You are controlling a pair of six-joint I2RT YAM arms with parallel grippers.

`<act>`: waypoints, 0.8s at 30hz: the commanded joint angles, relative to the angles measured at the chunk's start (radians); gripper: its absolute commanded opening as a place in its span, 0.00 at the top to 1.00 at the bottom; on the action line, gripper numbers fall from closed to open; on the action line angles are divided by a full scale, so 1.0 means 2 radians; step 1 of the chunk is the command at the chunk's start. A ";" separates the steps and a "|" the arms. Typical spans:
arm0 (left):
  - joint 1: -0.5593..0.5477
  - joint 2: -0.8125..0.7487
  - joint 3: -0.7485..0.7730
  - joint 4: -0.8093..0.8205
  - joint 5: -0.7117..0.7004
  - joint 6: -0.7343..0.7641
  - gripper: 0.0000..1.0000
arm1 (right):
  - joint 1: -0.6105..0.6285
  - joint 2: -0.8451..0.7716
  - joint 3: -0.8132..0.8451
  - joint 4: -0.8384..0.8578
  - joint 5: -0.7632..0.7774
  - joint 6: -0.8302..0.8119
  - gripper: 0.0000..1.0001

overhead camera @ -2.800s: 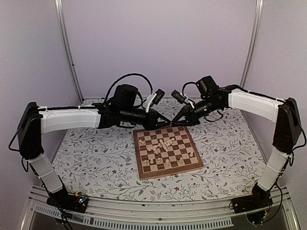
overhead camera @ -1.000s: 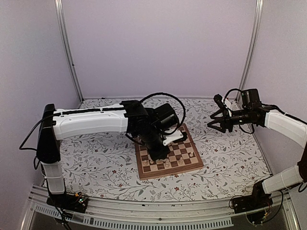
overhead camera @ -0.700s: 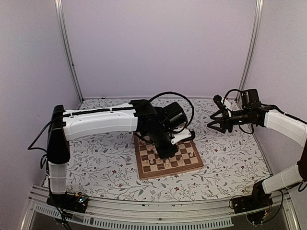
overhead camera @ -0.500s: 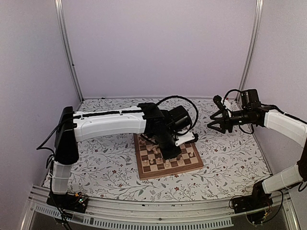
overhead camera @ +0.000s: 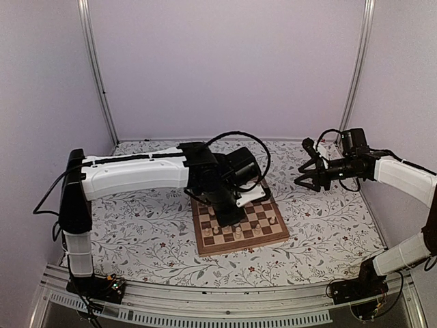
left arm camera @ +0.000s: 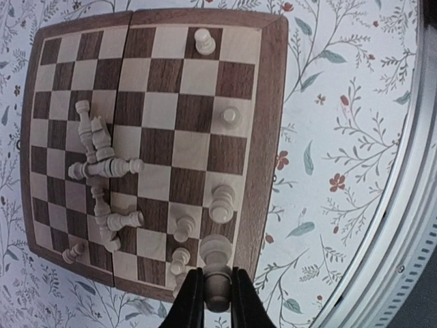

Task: Set up the chess pieces on the board
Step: Place the chess piece on the chessboard.

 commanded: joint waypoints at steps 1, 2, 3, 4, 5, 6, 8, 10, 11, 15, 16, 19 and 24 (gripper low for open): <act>-0.005 -0.041 -0.062 -0.019 -0.013 -0.024 0.96 | -0.001 0.004 0.002 -0.010 0.000 -0.004 0.40; -0.005 -0.045 -0.075 -0.020 -0.012 -0.027 0.96 | -0.002 0.006 0.002 -0.010 0.000 -0.005 0.40; -0.005 -0.049 -0.086 -0.020 -0.011 -0.028 0.96 | -0.001 0.006 0.002 -0.010 0.000 -0.004 0.40; -0.004 -0.051 -0.094 -0.020 -0.009 -0.031 0.96 | -0.001 0.006 0.002 -0.010 0.000 -0.005 0.40; -0.003 -0.051 -0.102 -0.019 -0.005 -0.032 0.96 | -0.002 0.006 0.002 -0.010 0.000 -0.004 0.40; -0.002 -0.051 -0.107 -0.017 -0.001 -0.032 0.96 | -0.002 0.007 0.002 -0.011 0.000 -0.005 0.40; 0.000 -0.046 -0.113 -0.012 0.005 -0.033 0.96 | -0.002 0.008 0.003 -0.011 0.000 -0.004 0.40; 0.001 -0.041 -0.113 -0.004 0.009 -0.030 0.96 | -0.002 0.009 0.003 -0.011 0.000 -0.004 0.40; 0.002 -0.039 -0.112 0.002 0.011 -0.028 0.96 | -0.001 0.010 0.003 -0.011 0.000 -0.004 0.40; 0.008 -0.024 -0.104 0.020 0.021 -0.018 0.96 | -0.001 0.010 0.002 -0.011 0.001 -0.004 0.40; 0.009 -0.020 -0.102 0.023 0.025 -0.015 0.96 | -0.001 0.010 0.002 -0.012 0.001 -0.004 0.40; 0.012 -0.006 -0.096 0.029 0.027 -0.010 0.96 | -0.001 0.012 0.002 -0.012 0.001 -0.005 0.40; 0.017 0.012 -0.086 0.036 0.027 -0.004 0.96 | -0.001 0.014 0.002 -0.013 0.001 -0.005 0.39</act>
